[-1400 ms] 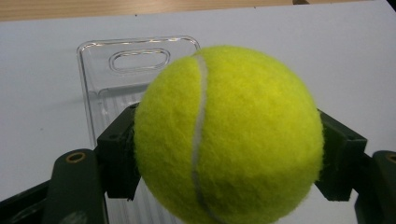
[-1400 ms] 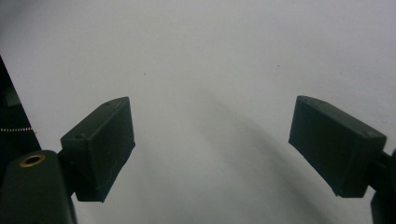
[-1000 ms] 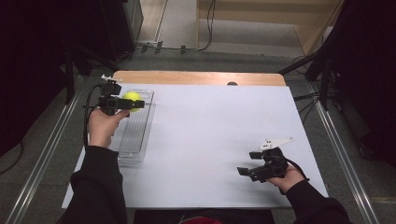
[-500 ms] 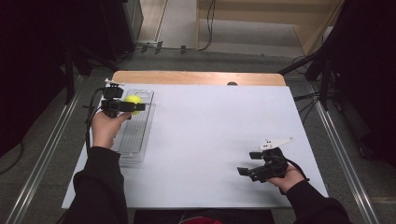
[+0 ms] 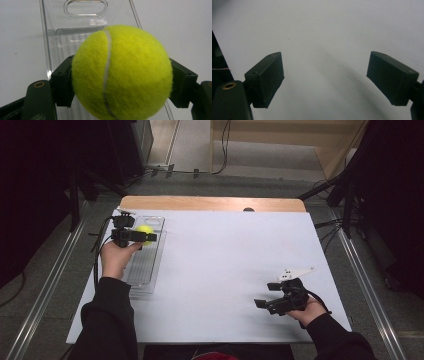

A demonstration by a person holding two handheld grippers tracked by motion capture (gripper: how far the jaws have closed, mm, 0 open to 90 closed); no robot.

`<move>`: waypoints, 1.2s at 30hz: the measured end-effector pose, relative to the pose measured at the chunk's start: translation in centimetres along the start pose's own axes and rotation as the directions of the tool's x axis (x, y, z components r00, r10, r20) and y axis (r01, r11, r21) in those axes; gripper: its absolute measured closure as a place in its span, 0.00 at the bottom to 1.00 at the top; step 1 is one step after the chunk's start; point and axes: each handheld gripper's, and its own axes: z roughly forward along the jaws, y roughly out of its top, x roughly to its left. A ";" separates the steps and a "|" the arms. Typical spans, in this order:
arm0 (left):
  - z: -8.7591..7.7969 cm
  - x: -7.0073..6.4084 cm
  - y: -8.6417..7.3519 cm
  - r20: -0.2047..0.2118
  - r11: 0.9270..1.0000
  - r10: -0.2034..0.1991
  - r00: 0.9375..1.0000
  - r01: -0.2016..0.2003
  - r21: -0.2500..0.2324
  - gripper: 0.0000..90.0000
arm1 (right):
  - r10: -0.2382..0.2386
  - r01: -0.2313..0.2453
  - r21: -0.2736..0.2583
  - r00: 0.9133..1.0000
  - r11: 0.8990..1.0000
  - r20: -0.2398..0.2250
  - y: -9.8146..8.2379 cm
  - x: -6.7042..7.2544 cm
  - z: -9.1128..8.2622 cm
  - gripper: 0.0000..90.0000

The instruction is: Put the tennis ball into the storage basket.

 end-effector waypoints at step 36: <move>-1.8 -3.4 1.3 0.161 0.999 0.035 0.986 -0.028 -0.045 0.25 | -0.005 0.005 0.000 1.000 1.000 -0.001 0.0 0.1 -0.1 0.14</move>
